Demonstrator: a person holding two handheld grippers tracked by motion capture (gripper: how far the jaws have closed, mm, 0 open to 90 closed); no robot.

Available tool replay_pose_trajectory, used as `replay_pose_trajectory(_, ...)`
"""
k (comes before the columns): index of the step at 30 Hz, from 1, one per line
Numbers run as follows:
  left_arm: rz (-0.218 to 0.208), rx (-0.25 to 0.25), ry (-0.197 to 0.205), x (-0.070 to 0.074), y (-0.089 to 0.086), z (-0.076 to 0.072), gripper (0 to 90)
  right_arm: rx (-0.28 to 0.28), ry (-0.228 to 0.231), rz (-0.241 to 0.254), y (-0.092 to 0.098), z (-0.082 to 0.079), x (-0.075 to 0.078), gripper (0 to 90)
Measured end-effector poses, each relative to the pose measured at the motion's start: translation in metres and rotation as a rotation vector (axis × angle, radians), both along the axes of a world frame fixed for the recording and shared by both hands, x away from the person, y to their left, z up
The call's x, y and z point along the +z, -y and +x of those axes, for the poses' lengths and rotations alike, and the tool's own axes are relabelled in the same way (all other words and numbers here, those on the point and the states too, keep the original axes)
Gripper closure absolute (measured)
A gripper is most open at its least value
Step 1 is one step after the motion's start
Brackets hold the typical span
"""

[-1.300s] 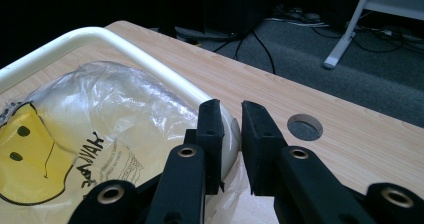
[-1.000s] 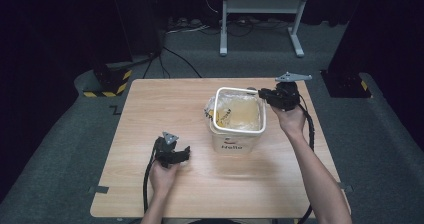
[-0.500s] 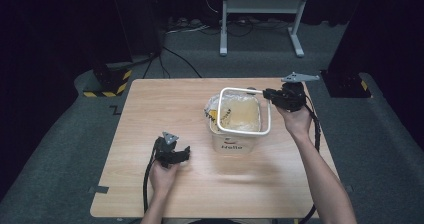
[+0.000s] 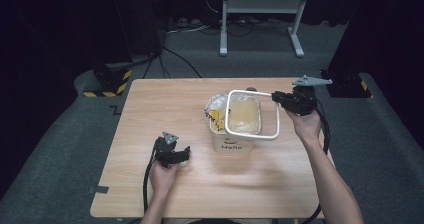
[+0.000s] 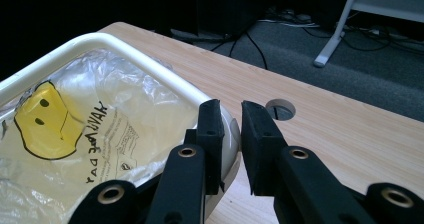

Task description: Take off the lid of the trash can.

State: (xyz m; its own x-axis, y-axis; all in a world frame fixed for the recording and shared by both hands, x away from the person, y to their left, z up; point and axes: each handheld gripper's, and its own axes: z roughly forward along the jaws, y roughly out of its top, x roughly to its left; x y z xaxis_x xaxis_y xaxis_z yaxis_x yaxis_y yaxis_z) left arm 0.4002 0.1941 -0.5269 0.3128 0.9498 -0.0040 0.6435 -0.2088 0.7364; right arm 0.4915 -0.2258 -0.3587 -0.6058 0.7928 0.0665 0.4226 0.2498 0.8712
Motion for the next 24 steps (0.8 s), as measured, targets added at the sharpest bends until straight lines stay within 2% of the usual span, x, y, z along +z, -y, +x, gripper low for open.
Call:
replay_pose_trajectory(7,0.005,-0.001,-0.001,0.000,0.000,0.000,22.1,-0.010,-0.001,0.012,0.011,-0.006,0.002,79.5)
replay_pose_trajectory(24,0.006,-0.001,0.000,0.000,0.000,0.000,22.1,-0.037,-0.012,0.032,0.041,-0.026,-0.004,79.5)
